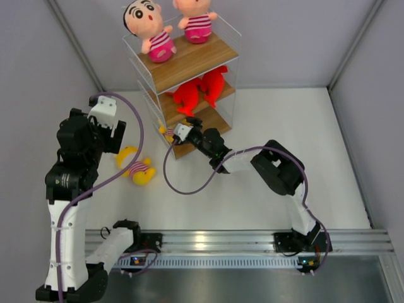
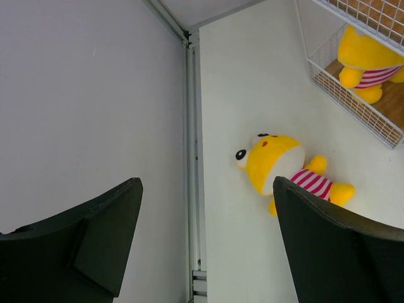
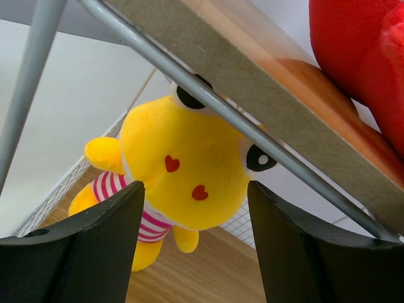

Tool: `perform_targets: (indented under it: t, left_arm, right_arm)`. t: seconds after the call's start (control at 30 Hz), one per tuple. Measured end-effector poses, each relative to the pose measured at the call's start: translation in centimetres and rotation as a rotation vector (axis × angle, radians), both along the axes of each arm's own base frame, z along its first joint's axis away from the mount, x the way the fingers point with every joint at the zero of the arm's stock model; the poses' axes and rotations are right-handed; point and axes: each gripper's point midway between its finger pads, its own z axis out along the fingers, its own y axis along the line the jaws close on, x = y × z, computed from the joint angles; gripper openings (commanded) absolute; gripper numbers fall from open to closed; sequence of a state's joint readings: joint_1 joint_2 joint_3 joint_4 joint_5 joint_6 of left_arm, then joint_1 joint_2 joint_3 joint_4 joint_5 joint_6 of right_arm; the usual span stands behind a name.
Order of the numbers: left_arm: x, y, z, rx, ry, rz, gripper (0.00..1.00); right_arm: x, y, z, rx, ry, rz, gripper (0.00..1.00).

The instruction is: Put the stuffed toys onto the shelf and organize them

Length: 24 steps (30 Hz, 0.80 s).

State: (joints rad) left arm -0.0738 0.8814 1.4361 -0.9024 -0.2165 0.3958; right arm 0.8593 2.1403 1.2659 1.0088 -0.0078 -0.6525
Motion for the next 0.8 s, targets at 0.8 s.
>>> perform_targets:
  t: [0.8]
  left_arm:
    - [0.1, -0.8, -8.4, 0.008, 0.207, -0.053, 0.91]
  right_arm:
    - [-3.9, -4.7, 1.4, 0.007, 0.003, -0.007, 0.77]
